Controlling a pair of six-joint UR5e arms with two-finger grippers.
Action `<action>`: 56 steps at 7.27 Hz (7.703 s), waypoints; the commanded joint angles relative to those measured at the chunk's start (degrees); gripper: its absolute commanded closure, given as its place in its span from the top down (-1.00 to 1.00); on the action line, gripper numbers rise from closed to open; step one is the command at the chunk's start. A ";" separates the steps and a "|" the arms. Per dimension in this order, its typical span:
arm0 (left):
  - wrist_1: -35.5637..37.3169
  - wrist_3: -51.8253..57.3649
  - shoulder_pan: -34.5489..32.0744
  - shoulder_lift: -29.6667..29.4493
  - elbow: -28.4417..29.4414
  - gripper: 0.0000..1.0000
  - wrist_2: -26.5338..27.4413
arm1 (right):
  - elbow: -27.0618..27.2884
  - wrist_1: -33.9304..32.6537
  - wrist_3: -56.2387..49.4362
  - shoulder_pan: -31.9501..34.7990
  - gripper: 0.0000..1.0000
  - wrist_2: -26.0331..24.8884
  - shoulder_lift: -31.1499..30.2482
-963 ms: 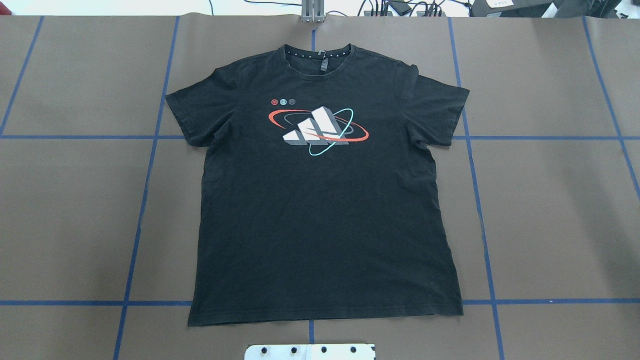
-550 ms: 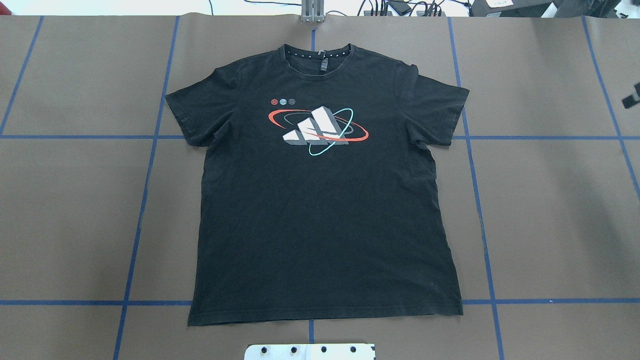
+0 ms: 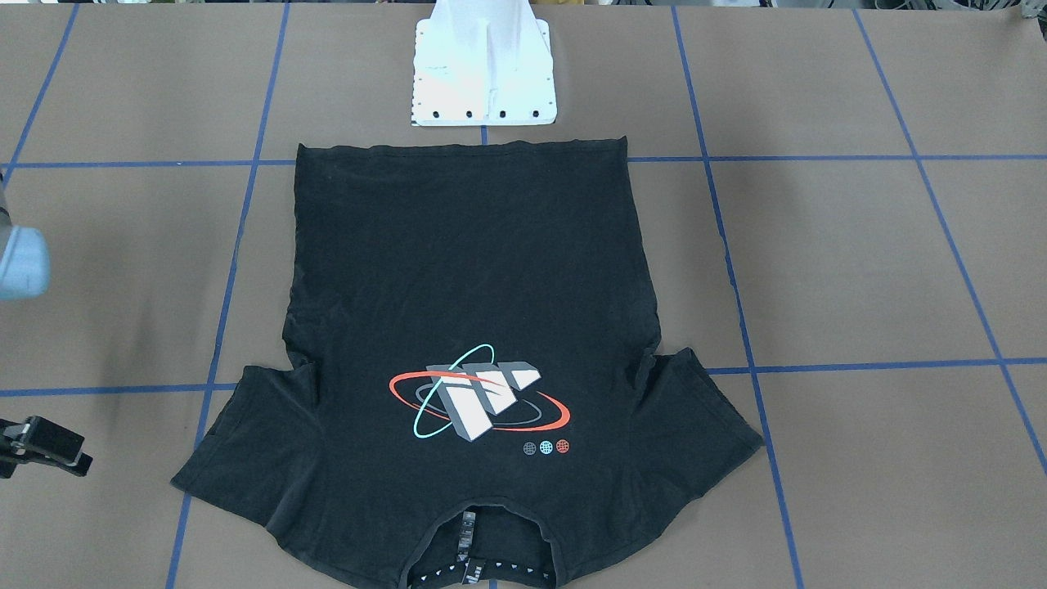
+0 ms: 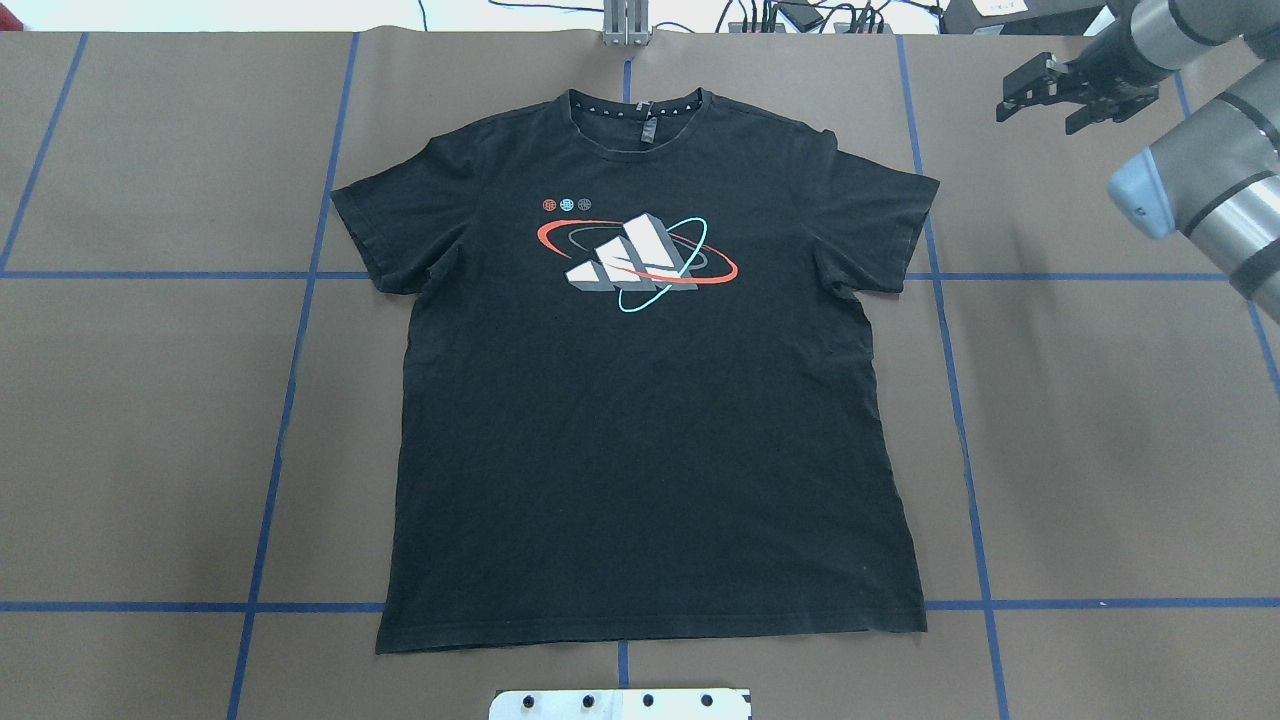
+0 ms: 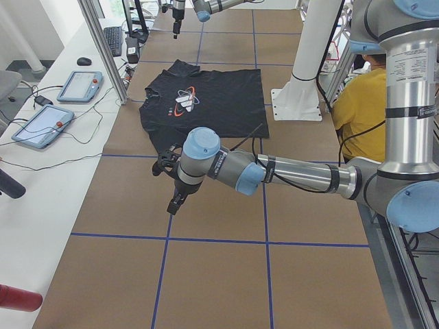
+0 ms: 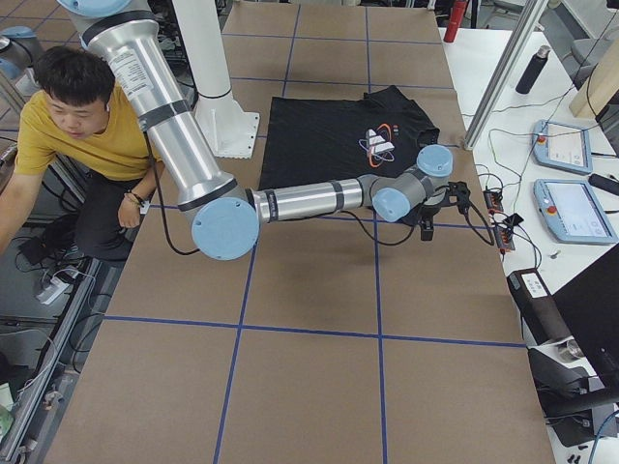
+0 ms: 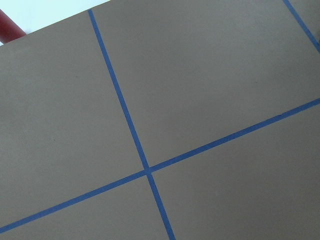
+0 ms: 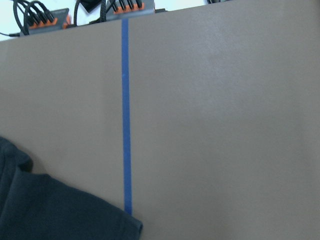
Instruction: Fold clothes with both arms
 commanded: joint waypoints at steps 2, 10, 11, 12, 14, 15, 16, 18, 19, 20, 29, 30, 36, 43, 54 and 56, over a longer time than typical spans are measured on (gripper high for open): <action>-0.04 -0.04 0.02 -0.07 -0.05 0.99 0.01 | -8.20 13.80 17.67 -2.77 0.97 -0.54 3.33; 0.05 -0.04 0.02 -0.07 -0.84 0.99 0.01 | -13.91 14.26 17.70 -7.16 0.75 -5.46 6.50; 0.05 -0.04 0.02 -0.07 -1.28 0.99 0.01 | -13.91 14.78 17.70 -7.08 0.75 -5.29 5.54; 0.05 -0.04 0.02 0.11 -1.28 0.99 0.10 | -13.91 15.22 17.70 -7.43 0.71 -5.38 4.83; 0.05 -0.13 0.02 0.11 -1.72 0.99 0.01 | -14.00 15.23 17.70 -8.04 0.51 -5.55 4.65; 0.14 -0.13 0.02 0.11 -1.72 0.99 0.01 | -14.09 15.23 17.70 -8.22 0.36 -5.64 4.56; 0.14 -0.13 0.02 0.11 -1.72 0.99 0.01 | -14.09 15.40 17.78 -8.31 0.36 -5.64 4.65; 0.14 -0.13 0.02 0.11 -1.72 0.99 0.01 | -14.00 15.40 17.87 -8.31 -0.12 -5.64 4.65; 0.14 -0.13 0.02 0.11 -1.72 0.99 0.01 | -14.00 15.40 17.96 -8.31 -0.55 -5.64 4.65; 0.14 -0.13 0.02 0.11 -1.72 0.99 0.01 | -13.83 15.49 18.05 -8.31 -1.00 -5.47 4.56; 0.14 -0.30 -0.07 0.11 -3.57 0.99 0.09 | -0.80 7.24 37.92 -19.73 -1.00 -11.26 13.25; 0.14 -0.30 -0.07 0.19 -3.57 0.99 0.18 | -2.03 7.23 37.65 -19.91 -1.00 -12.31 13.70; -3.45 -10.49 8.08 -9.70 2.83 0.99 -6.39 | 0.82 6.97 38.53 -20.00 1.00 -12.33 14.50; -21.39 -23.22 24.80 -47.15 51.61 0.92 -0.99 | 26.59 7.66 38.09 -17.54 1.00 -5.99 -10.79; -32.56 -33.44 30.87 -47.44 58.13 -0.32 3.52 | 26.52 10.57 37.65 -17.36 1.00 -6.34 -13.63; -32.56 -33.44 31.39 -47.27 58.05 -1.00 3.52 | 26.43 10.65 37.65 -17.36 1.00 -6.52 -13.72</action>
